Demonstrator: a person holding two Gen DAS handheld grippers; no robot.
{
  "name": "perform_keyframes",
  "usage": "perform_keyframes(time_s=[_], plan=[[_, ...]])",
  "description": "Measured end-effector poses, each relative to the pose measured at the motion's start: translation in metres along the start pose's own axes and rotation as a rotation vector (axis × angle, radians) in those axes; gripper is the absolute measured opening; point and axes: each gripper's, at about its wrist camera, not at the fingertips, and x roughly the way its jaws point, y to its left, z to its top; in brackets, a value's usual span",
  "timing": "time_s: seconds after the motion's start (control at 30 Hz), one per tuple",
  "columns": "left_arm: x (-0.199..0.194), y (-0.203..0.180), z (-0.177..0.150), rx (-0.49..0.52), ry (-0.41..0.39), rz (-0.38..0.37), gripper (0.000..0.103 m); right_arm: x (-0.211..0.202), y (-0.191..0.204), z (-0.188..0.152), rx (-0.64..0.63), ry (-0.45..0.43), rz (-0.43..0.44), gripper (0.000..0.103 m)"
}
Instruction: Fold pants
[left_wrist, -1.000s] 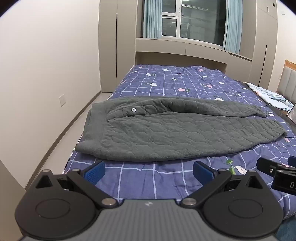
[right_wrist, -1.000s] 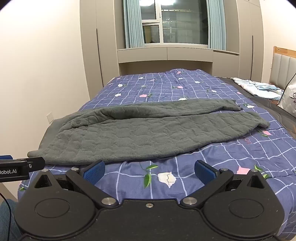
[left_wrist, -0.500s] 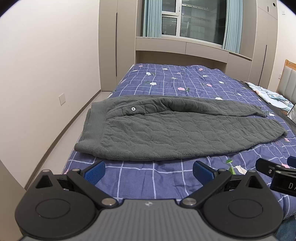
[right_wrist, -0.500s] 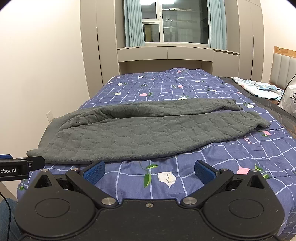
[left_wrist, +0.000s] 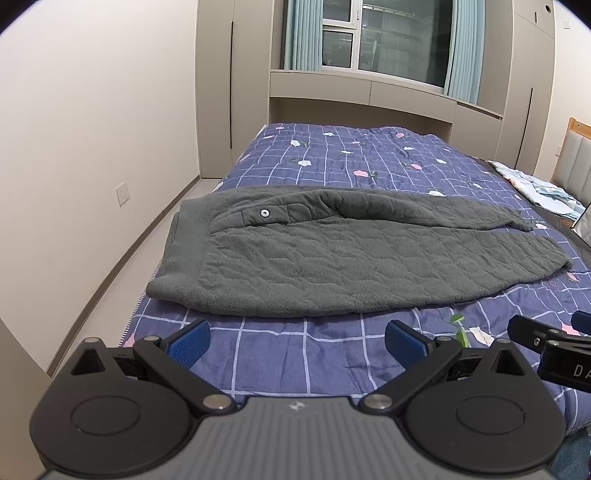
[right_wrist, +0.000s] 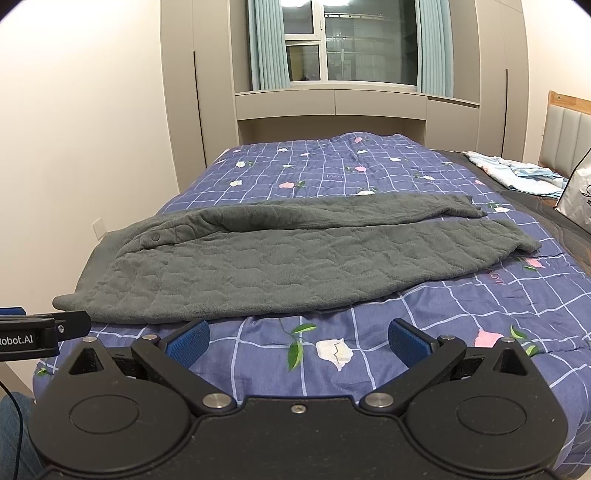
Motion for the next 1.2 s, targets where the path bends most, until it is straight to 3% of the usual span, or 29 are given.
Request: perform_keyframes(time_s=[1.2], plan=[[0.0068, 0.0012, -0.0022, -0.003, 0.015, 0.0, 0.103, 0.0064, -0.0003, -0.003, -0.002, 0.025, 0.004, 0.103]])
